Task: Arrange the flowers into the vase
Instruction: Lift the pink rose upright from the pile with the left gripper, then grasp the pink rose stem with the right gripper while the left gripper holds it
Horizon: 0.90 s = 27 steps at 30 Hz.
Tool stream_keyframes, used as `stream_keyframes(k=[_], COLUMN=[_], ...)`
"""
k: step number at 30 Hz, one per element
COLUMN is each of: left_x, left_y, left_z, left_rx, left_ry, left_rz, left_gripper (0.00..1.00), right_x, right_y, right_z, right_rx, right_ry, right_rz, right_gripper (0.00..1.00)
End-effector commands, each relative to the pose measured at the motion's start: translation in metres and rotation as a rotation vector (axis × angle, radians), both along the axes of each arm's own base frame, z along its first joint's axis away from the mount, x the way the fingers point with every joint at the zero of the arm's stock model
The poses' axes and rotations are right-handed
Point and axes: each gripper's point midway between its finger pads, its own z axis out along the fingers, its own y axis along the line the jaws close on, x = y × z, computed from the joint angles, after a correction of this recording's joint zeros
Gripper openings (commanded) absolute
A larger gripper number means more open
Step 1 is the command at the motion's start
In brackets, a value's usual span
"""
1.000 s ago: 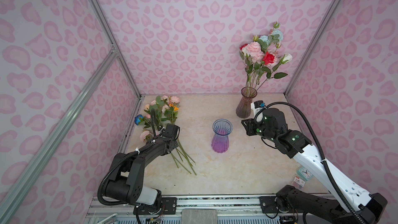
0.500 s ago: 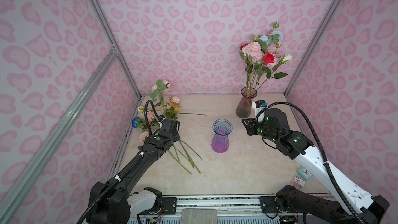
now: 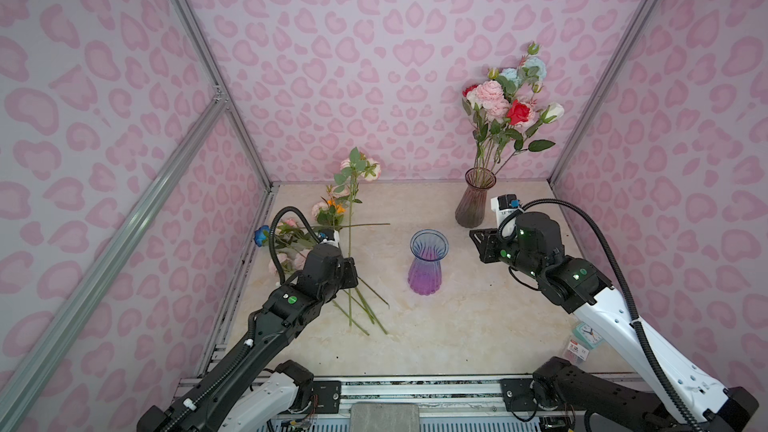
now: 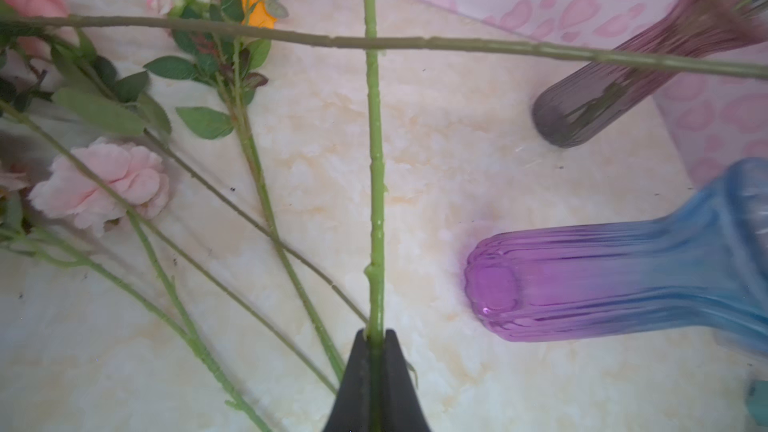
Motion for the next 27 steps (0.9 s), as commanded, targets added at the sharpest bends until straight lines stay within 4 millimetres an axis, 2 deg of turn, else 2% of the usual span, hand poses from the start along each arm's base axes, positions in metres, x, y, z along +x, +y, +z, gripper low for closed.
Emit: stream_keyframes(k=[1, 5, 7, 11, 16, 19, 22, 27], left_x=[0.006, 0.001, -0.001, -0.006, -0.009, -0.014, -0.019, -0.026], left_y=[-0.027, -0.049, -0.055, -0.065, -0.095, -0.113, -0.120, -0.126], left_z=[0.050, 0.077, 0.089, 0.115, 0.139, 0.148, 0.154, 0.154], left_rx=[-0.084, -0.165, -0.192, -0.233, -0.295, -0.306, -0.307, -0.314], left_ry=[-0.166, -0.245, -0.295, -0.400, -0.452, -0.471, -0.496, -0.495], left_rz=[-0.140, -0.261, -0.299, -0.371, -0.509, -0.573, -0.585, -0.604], left_gripper=[0.03, 0.03, 0.03, 0.03, 0.03, 0.03, 0.03, 0.03], right_x=[0.004, 0.004, 0.004, 0.007, 0.018, 0.022, 0.022, 0.019], right_y=[0.002, 0.006, 0.013, 0.032, 0.068, 0.088, 0.106, 0.121], right_z=[0.011, 0.023, 0.035, 0.066, 0.103, 0.121, 0.133, 0.139], right_rx=[0.031, 0.058, 0.091, 0.161, 0.304, 0.367, 0.418, 0.467], right_ry=[-0.027, -0.048, -0.075, -0.136, -0.195, -0.218, -0.228, -0.224], right_rz=[-0.007, 0.006, 0.036, 0.109, 0.230, 0.286, 0.337, 0.386], right_gripper=[0.21, 0.22, 0.27, 0.39, 0.48, 0.50, 0.52, 0.53])
